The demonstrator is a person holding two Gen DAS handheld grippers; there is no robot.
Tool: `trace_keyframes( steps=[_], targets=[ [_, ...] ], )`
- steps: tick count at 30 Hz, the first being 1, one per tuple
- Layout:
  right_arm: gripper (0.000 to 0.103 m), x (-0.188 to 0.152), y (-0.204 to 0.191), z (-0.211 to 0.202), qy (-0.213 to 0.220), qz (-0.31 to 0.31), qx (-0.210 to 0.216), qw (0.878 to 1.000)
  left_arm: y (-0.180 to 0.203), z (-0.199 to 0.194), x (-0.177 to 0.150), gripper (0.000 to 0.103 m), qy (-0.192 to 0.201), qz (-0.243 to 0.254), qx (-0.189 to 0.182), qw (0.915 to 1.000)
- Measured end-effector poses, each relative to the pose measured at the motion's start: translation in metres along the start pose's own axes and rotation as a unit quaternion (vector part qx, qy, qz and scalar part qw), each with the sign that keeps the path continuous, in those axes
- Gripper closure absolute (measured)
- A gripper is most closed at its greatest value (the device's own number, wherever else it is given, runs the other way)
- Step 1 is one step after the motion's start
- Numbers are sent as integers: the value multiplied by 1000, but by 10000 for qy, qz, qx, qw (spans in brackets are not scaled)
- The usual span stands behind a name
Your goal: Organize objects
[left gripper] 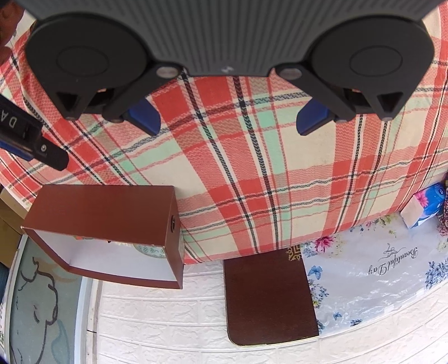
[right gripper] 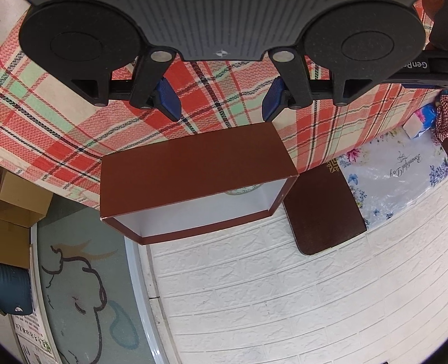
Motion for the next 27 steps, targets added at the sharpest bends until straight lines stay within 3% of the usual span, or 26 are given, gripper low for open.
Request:
trace_keyframes(
  steps=[27],
  targets=[
    [34,-7,-21,-1,-32,-331,147,9993,-47,-10,0,0,171,-423,686,9966]
  ],
)
Point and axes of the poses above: each gripper's, at about its wrist camera, not at the fingertips, and z roughly the way its jaws point, y to its right, x to its top, the point moved 10 cm from there along z, roughly the way its jaws point, and after that the axes turned 11 degrees about -y, right-handed, at the moved point
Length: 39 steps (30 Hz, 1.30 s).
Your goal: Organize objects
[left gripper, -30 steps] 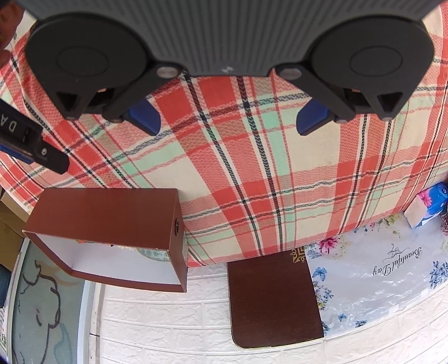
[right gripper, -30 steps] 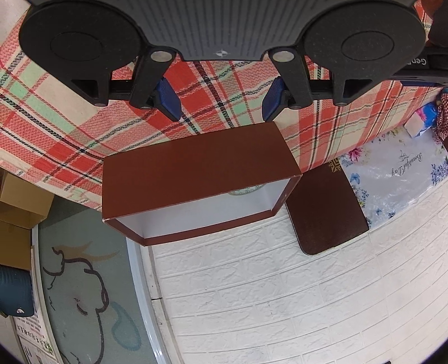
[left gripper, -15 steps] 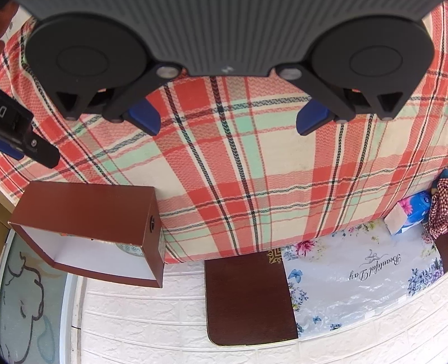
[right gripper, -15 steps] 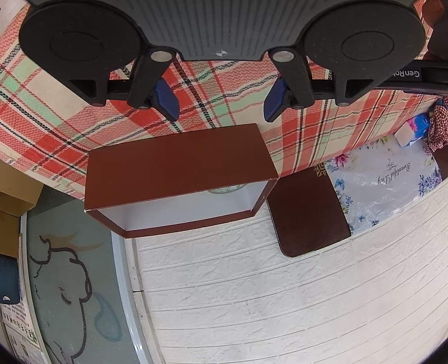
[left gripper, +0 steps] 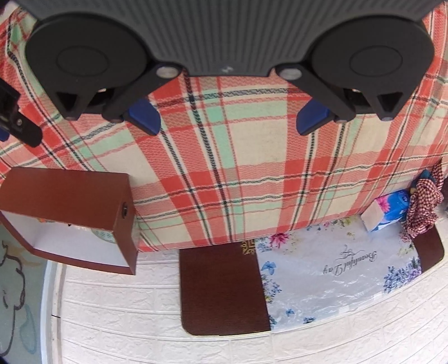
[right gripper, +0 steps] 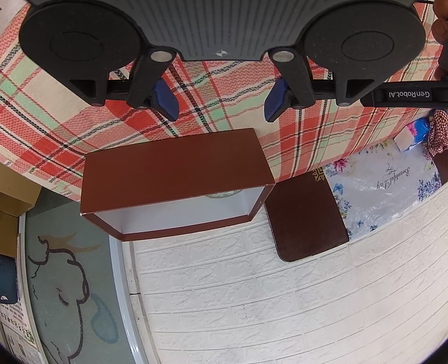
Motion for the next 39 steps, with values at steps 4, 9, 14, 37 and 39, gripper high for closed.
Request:
trace_keyframes(
  steps=[4,9,14,37,39],
  targets=[
    [34,0,-1,0,8,8,23,10000,-8,-2,3,0,80,-64,200,9997],
    [34,-2,-4,1,-23,-12,53,10000,-14,-11,8,0,281,-53,463,9985],
    [33,-4,-5,2,-43,-15,86,10000,-10,-11,7,0,240,28,402,9989],
    [30,-4,-7,5,-102,-30,49,9999,7,-13,0,0,186,245,-31,9995],
    [30,-4,-7,5,-109,-42,51,9999,10,-10,-2,0,75,241,-194,9995]
  ],
)
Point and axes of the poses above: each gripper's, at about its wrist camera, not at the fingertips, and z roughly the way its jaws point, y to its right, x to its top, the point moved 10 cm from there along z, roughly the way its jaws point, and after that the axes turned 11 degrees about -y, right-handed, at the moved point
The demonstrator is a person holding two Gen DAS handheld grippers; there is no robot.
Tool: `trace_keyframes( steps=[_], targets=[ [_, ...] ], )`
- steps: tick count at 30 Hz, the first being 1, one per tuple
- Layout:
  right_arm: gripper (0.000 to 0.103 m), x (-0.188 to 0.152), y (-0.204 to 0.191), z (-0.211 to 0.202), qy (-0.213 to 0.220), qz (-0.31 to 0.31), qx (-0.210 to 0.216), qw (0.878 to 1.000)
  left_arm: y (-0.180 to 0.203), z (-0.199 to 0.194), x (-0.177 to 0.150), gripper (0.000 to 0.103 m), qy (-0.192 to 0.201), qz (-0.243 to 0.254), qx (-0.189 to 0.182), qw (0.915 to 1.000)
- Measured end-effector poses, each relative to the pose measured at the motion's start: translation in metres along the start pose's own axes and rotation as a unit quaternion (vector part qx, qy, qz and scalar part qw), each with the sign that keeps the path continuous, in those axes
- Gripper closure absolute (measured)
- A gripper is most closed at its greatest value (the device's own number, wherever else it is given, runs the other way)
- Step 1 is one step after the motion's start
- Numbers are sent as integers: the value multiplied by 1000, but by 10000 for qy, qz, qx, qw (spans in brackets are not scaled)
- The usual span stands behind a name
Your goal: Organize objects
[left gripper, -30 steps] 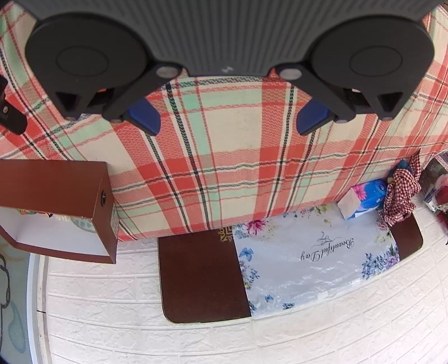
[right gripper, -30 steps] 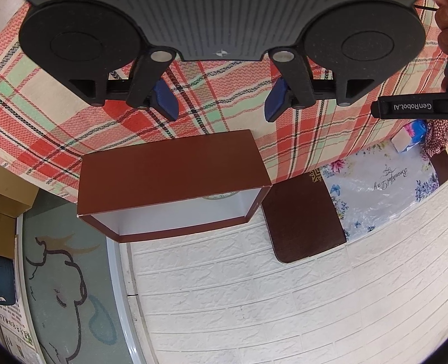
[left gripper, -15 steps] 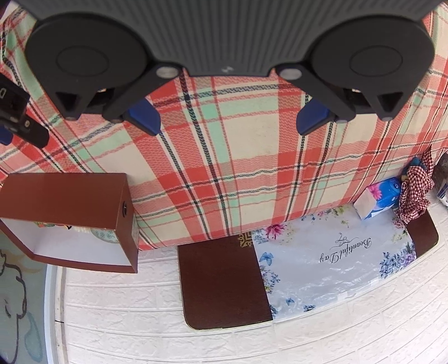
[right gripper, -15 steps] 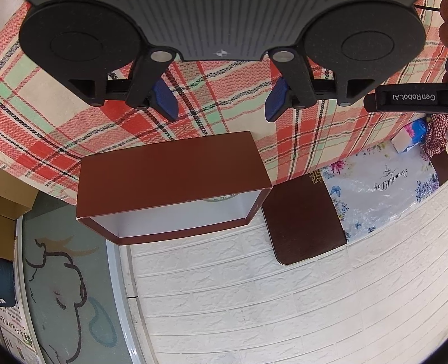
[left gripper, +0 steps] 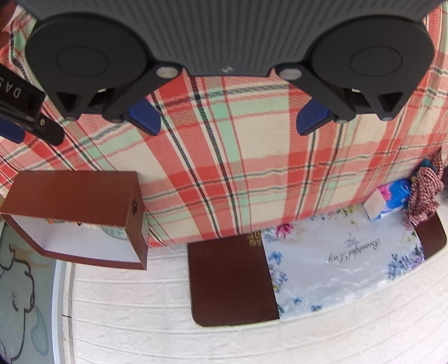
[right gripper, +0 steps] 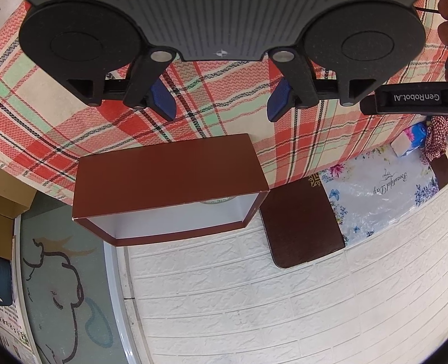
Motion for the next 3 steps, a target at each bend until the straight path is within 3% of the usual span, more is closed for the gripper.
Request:
trace_keyframes(
  steps=[3],
  targets=[
    [30,0,-2,1,-11,-23,-1,10000,4,4,-3,0,-67,-12,-157,9999]
  ],
)
Point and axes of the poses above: each gripper's, at about its wrist camera, not at the fingertips, and z roughly the way its jaws point, y to its right, x to its top, the point moved 10 cm from there along z, roughly the way its jaws point, and after that the axes turned 11 degrees about -y, right-handed, at the moved point
